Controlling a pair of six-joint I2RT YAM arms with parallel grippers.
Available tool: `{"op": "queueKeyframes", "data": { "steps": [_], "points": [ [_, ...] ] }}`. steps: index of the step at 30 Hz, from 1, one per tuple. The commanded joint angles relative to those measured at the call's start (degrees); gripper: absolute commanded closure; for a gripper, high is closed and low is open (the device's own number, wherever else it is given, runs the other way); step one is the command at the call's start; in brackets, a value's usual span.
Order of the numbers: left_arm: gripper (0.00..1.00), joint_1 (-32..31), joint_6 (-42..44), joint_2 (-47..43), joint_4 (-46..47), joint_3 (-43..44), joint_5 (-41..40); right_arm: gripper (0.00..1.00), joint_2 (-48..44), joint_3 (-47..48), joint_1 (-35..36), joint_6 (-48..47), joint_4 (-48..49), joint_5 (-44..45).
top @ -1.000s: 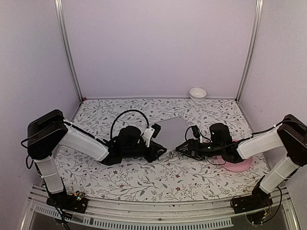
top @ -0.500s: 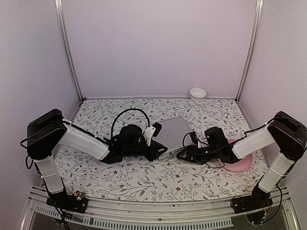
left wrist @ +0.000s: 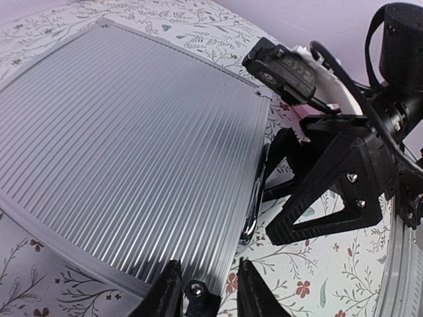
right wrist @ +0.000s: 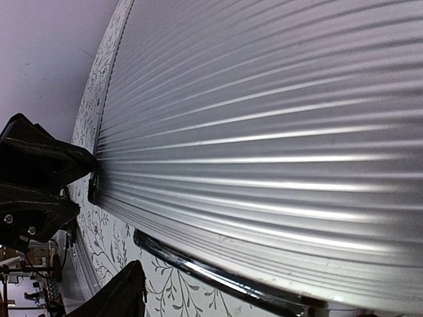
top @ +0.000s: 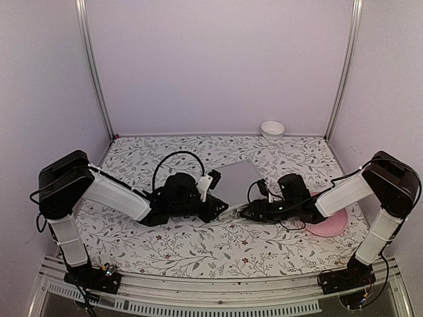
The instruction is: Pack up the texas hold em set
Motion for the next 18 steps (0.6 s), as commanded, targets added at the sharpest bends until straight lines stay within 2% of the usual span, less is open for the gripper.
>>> {"op": "queueKeyframes", "data": {
  "steps": [1,14,18],
  "points": [
    [0.71,0.6,-0.4,1.0,0.4,-0.8,-0.2,0.27,2.7,1.6,0.0,-1.0,0.5,1.0],
    [0.71,0.6,-0.7,0.7,0.9,-1.3,-0.1,0.48,1.3,-1.0,0.4,3.4,0.5,-0.2],
    [0.71,0.6,-0.7,0.4,0.9,-1.6,-0.2,0.51,0.1,-1.4,0.4,5.6,0.3,-0.9]
  ]
}}
